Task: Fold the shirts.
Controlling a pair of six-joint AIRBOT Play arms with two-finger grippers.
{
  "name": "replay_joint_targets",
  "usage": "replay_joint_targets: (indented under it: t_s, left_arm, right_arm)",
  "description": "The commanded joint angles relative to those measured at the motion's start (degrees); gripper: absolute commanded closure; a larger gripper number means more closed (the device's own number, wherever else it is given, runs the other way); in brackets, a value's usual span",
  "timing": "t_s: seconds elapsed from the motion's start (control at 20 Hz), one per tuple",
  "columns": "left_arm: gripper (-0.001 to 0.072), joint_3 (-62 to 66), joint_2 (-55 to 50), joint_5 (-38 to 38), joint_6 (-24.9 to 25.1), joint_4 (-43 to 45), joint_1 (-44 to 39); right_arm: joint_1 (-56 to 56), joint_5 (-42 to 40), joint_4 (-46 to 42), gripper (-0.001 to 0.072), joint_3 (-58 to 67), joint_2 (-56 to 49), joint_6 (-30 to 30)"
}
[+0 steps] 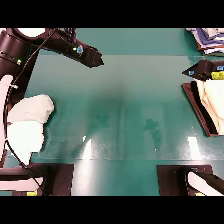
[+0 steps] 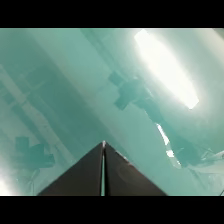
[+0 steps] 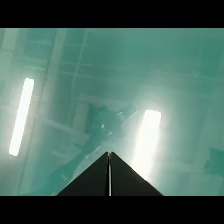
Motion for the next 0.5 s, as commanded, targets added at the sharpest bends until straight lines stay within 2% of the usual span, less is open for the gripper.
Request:
replay_joint_targets:
  t_s: [0.0,0.45]
  left_arm:
    - [0.0678,0.04,-0.02,0.02,0.0,0.02,0.04]
    - [0.0678,0.04,-0.02,0.02,0.0,0.0,0.04]
  right_arm:
    - [0.39,0.04,0.04,0.0693,0.0,0.04,0.04]
    - [0.39,0.48,0.04,0.0693,0.0,0.04,0.04]
